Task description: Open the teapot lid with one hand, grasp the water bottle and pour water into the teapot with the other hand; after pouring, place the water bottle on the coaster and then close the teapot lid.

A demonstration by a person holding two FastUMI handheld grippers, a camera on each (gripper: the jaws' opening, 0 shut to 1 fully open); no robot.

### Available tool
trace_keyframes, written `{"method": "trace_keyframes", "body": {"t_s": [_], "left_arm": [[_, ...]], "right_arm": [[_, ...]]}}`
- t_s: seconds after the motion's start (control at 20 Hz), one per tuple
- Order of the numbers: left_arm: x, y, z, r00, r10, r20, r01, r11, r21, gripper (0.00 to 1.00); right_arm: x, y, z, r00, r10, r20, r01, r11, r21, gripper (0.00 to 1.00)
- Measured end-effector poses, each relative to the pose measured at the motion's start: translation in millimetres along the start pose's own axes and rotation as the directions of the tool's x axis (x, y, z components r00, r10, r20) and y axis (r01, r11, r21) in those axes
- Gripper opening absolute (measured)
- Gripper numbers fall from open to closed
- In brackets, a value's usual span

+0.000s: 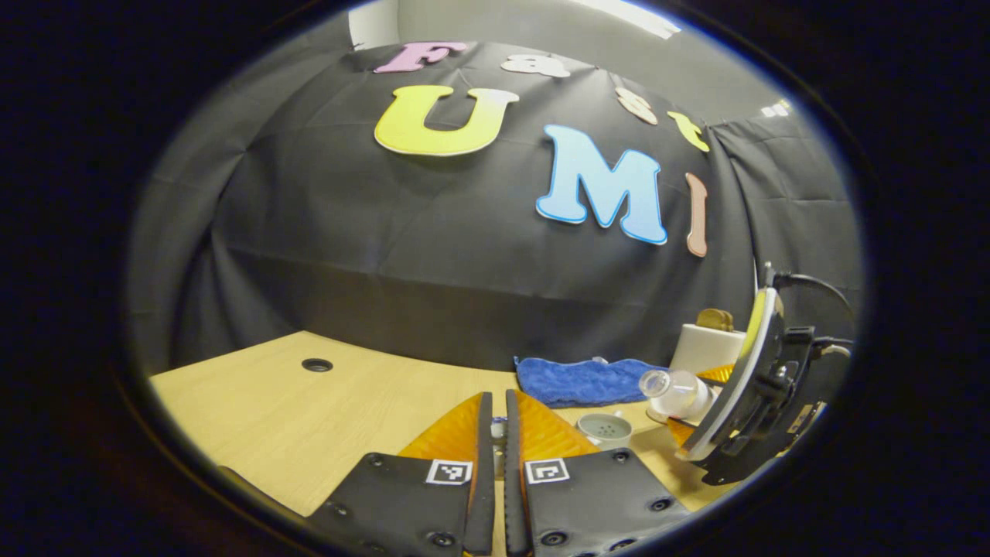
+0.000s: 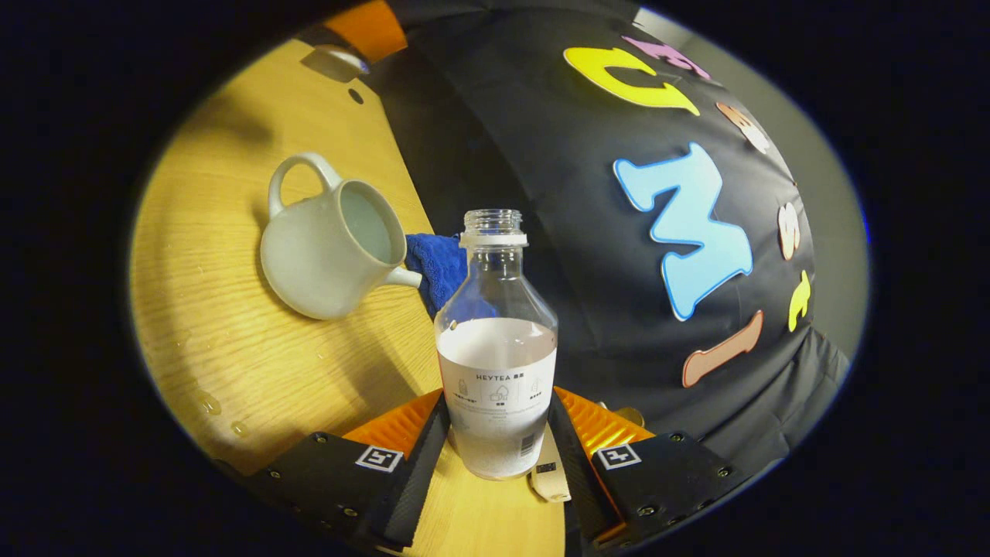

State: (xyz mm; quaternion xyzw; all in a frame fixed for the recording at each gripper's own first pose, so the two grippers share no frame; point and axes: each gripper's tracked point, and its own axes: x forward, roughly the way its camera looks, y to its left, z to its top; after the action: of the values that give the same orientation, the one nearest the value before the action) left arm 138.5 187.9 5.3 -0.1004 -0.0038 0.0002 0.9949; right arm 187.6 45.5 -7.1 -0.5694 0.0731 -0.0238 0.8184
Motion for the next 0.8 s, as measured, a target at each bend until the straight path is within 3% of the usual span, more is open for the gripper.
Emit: {"method": "trace_keyframes", "body": {"t_s": [0.3,0.5,0.8], "left_arm": [[-2.1,16.8,3.5,1.0,0.025,0.019,-0.025,0.999,-0.026,0.14],[-0.8,26.9,-2.3,0.999,0.042,0.011,-0.041,0.998,-0.037,0.14],[2.1,27.8,-10.7,0.999,0.039,-0.006,-0.04,0.998,-0.05,0.14]], "right_arm": [[3.8,-6.0,16.5,0.999,-0.028,0.045,0.036,0.981,-0.189,0.76],[6.8,-11.0,17.2,0.997,-0.049,0.057,0.065,0.937,-0.343,0.76],[8.9,-19.0,18.1,0.994,-0.052,0.091,0.088,0.885,-0.456,0.72]]}}
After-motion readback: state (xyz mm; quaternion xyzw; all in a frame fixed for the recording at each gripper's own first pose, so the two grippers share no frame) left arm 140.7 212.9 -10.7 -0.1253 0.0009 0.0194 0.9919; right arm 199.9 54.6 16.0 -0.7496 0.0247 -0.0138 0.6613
